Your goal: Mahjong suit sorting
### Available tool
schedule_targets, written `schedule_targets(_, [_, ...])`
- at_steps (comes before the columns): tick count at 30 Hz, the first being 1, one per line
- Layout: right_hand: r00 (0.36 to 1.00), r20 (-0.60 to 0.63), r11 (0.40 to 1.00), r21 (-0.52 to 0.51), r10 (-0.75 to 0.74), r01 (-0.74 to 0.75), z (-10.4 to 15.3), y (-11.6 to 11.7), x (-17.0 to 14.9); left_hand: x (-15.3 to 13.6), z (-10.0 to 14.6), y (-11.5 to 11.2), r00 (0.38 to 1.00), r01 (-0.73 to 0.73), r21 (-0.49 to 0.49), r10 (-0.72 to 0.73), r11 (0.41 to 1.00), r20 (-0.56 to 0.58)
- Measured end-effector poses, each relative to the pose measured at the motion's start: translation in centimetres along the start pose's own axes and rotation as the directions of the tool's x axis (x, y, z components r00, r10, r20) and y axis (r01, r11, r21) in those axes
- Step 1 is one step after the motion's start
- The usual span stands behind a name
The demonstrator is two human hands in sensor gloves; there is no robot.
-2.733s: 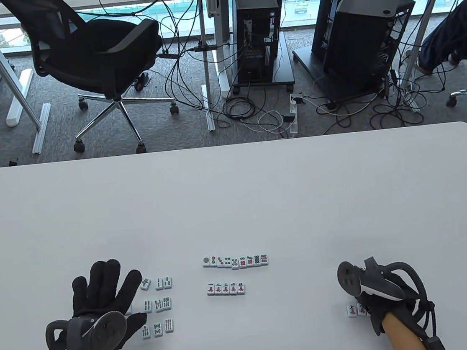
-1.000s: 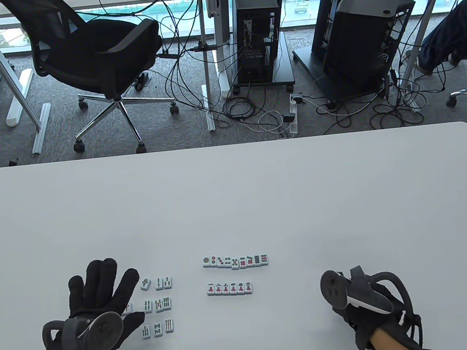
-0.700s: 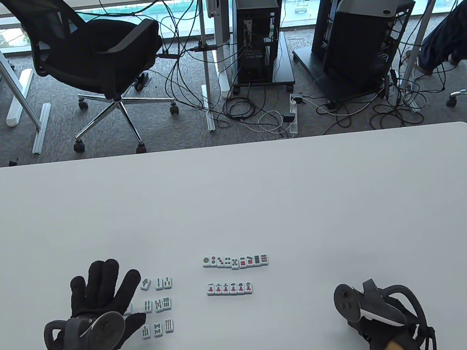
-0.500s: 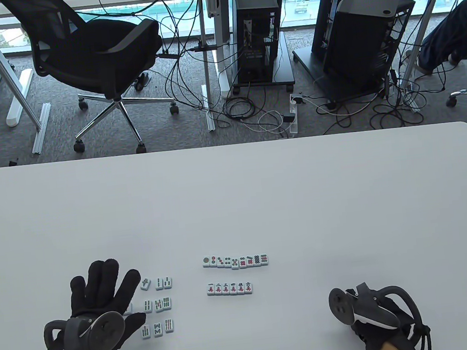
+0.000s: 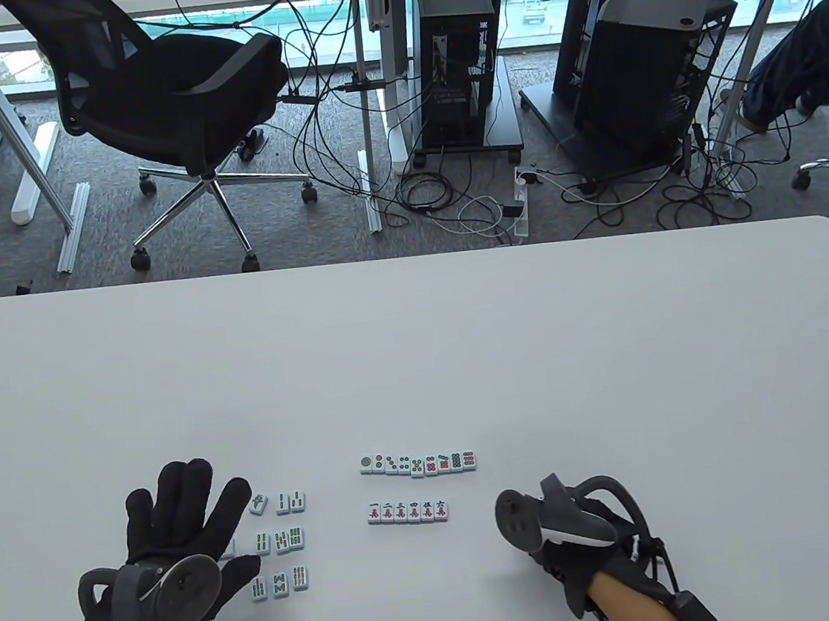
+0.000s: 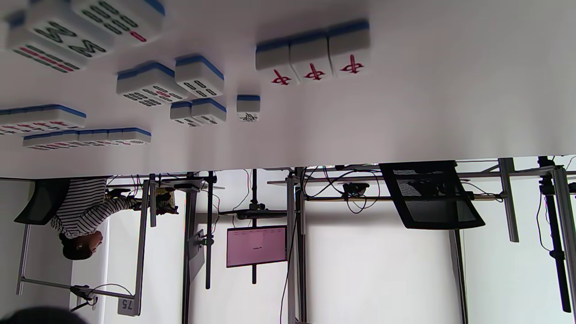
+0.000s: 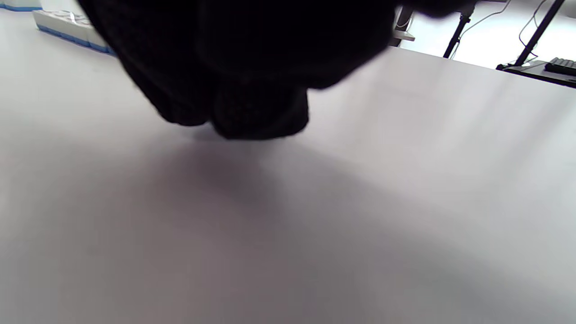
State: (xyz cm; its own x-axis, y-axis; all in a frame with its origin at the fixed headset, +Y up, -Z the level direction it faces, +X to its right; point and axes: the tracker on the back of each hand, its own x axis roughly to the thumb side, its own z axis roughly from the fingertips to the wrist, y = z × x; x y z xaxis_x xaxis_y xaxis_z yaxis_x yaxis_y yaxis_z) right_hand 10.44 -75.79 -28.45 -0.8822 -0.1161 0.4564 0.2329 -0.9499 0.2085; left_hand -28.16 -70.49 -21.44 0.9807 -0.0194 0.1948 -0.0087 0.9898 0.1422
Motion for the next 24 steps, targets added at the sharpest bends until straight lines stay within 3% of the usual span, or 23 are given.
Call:
schedule_targets(3, [1.000,0.019,0.997,-0.075,-0.016,0.017,-1.6,-0.6,2.0,-0.1,0.1,0.1,1.000,-0.008,0.008,0.008,1.000,-0.001])
schedule_targets(10, [1.000,0.010,0.992,-0.123,-0.029,0.030,-3.5,-1.1,3.8,-0.1,0.2,0.2,1.000,-0.017,0.022,0.017,1.000,-0.001])
schedule_targets(19, [1.000,0.002,0.990,-0.138,-0.028,0.028,-4.0,-0.9,4.5,-0.1,0.2,0.2,1.000,-0.013,0.026,0.013,1.000,0.004])
schedule_targets(24, [1.000,0.009,0.986,-0.165,0.008,-0.007,-2.7,-1.5,4.1,-0.1,0.2,0.2,1.000,-0.011,0.023,0.011,1.000,0.003])
